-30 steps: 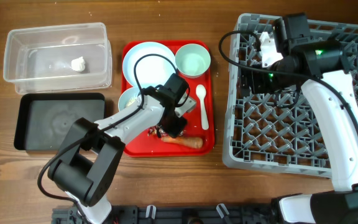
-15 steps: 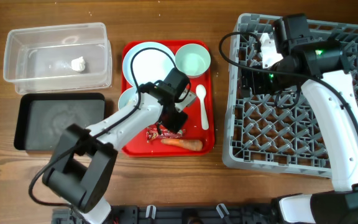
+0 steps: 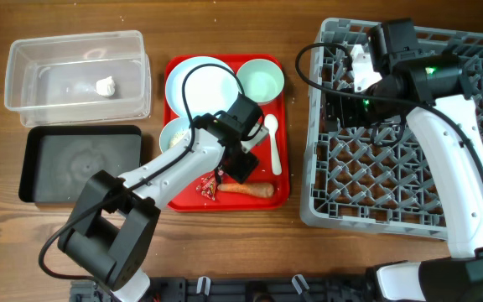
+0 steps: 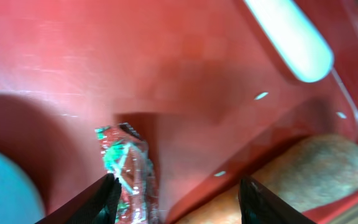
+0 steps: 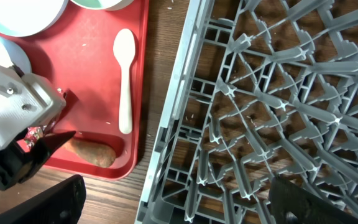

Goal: Sort waste into correct bins and load items into the dishwasher rack
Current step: 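Grasp the red candy wrapper on the tray with the left gripper, then drop the candy wrapper into the clear plastic bin, then move the left gripper to the rice bowl and grasp its rim, then carry the rice bowl left and tip rice onto the black tray, then set the emptied blue bowl back on the red tray, left gripper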

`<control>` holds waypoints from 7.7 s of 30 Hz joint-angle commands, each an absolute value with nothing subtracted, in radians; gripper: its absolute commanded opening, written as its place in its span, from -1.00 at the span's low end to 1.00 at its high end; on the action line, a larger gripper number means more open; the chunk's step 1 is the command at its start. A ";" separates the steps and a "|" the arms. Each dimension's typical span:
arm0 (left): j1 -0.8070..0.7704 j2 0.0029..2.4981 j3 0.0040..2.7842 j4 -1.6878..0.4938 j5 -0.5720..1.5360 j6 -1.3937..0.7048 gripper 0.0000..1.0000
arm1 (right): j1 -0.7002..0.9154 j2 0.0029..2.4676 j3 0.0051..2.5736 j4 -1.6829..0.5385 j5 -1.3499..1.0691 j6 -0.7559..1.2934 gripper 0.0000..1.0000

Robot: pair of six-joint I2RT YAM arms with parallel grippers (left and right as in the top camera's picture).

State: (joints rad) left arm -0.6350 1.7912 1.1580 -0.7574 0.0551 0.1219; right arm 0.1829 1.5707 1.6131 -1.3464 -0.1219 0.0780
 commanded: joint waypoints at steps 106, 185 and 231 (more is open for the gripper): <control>-0.397 1.765 1.262 -0.732 0.076 -0.466 0.74 | 0.186 1.583 1.628 -1.370 -0.104 0.108 1.00; 0.698 1.829 1.171 -1.074 1.253 0.285 -0.92 | 0.186 1.583 1.628 -1.430 -0.104 0.105 0.99; 0.448 1.766 1.158 -1.262 1.293 0.405 -0.92 | 0.186 1.583 1.628 -1.449 -0.104 0.134 0.99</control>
State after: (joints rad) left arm 0.5873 1.8198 1.1545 -1.2972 1.2808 0.3580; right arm 0.1829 1.5711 1.6131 -1.4544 -0.1215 0.1154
